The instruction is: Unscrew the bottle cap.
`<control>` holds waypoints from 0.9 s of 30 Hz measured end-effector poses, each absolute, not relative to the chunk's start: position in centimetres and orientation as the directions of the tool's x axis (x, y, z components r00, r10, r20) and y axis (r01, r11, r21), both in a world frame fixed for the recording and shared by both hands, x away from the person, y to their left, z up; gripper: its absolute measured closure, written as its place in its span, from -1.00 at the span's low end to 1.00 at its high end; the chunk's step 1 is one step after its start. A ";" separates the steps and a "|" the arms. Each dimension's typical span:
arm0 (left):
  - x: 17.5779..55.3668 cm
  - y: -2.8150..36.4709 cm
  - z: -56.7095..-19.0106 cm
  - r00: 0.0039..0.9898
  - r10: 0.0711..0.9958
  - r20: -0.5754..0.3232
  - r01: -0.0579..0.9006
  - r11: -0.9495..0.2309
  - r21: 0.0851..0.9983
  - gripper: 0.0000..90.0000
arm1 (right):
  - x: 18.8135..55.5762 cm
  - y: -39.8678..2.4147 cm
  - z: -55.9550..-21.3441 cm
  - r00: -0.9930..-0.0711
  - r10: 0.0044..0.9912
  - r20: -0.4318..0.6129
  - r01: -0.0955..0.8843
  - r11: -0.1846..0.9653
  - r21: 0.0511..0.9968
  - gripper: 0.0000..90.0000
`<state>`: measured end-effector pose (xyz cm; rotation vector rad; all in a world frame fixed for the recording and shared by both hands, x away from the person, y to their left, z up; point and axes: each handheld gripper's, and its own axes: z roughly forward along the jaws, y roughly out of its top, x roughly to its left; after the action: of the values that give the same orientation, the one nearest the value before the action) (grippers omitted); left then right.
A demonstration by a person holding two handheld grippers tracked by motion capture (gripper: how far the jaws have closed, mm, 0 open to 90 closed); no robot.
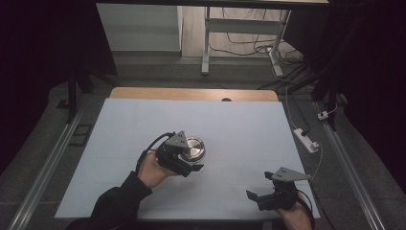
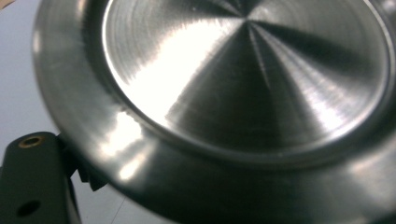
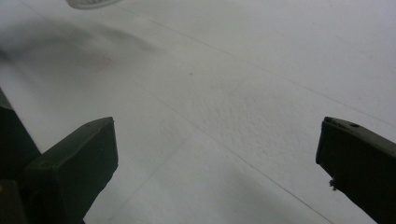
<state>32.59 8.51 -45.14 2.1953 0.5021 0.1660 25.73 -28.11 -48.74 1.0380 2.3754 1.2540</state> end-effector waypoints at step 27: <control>32.4 8.7 -45.2 0.911 0.408 -0.054 0.292 -0.549 0.783 -0.66 | 26.6 -22.9 -45.0 -0.815 0.568 0.113 0.367 0.357 0.859 -1.00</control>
<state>32.45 8.66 -45.19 2.1882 0.4972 0.1681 26.63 -22.93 -45.00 0.8446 2.4122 1.4457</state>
